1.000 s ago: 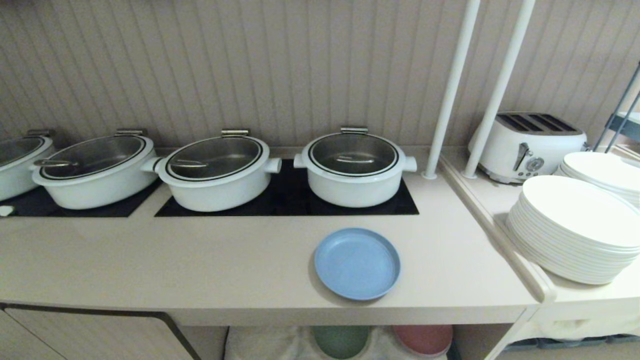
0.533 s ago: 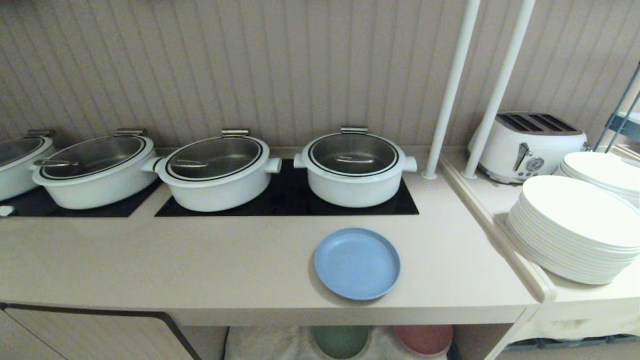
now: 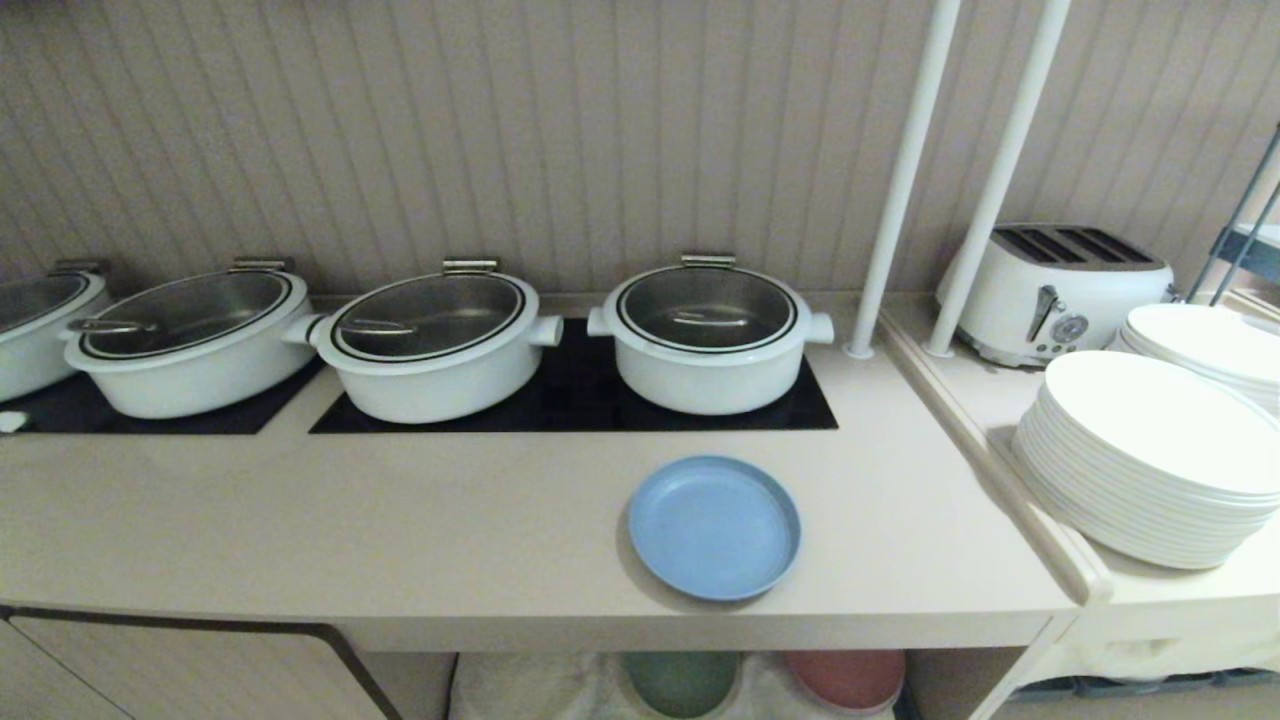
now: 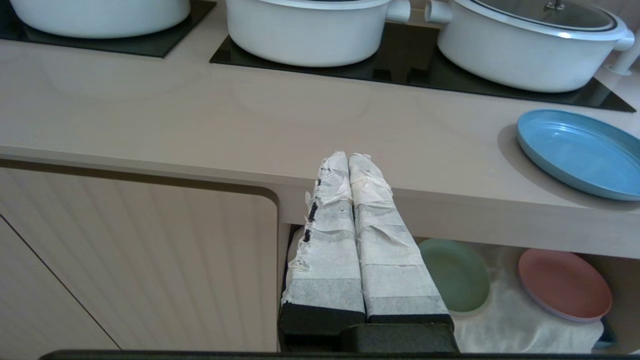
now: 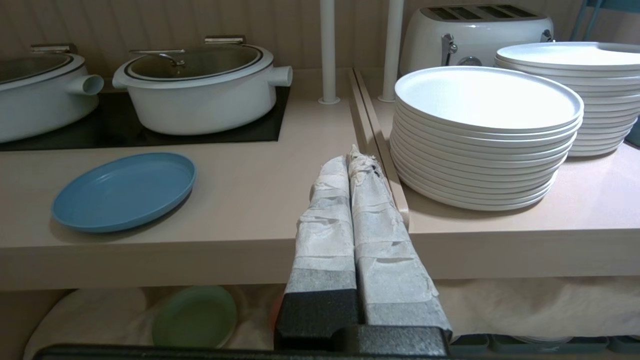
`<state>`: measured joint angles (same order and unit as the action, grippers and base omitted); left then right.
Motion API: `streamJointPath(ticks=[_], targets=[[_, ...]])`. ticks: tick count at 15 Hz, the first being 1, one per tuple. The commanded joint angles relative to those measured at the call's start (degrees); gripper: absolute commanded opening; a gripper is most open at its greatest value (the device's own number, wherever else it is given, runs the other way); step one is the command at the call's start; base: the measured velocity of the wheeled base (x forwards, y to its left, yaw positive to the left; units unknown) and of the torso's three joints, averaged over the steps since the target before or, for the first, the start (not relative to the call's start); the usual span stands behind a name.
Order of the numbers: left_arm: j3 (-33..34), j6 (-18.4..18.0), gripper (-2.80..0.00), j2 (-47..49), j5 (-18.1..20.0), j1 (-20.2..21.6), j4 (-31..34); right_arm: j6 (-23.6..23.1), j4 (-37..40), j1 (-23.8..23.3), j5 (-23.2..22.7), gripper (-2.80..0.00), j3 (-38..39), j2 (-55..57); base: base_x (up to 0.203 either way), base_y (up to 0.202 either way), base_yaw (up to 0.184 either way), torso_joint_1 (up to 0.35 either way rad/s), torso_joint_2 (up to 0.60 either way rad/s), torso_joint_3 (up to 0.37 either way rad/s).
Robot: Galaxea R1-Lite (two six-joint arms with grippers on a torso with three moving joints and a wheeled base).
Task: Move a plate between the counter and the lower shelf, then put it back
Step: Pick up the plate
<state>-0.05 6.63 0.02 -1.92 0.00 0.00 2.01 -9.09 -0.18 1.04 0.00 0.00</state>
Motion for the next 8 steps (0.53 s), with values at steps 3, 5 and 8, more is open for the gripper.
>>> streamJointPath(ticks=[3,5,8], targets=[[0.05,0.05,-2.8,-0.02,-0.01,0.0,0.0,-0.79,0.04,0.01,-0.16,-2.8,0.0,0.0,0.0,0.0,0.0,0.0,0.0,0.0],[-0.02,0.05,-2.8,-0.02,-0.01,0.0,0.0,-1.52,-0.22,0.01,-0.25,-2.8,0.0,0.0,0.0,0.0,0.0,0.0,0.0,0.0],[0.05,0.05,-2.8,-0.02,-0.01,0.0,0.0,-2.47,-0.09,0.01,-1.4,-2.8,0.0,0.0,0.0,0.0,0.0,0.0,0.0,0.0]])
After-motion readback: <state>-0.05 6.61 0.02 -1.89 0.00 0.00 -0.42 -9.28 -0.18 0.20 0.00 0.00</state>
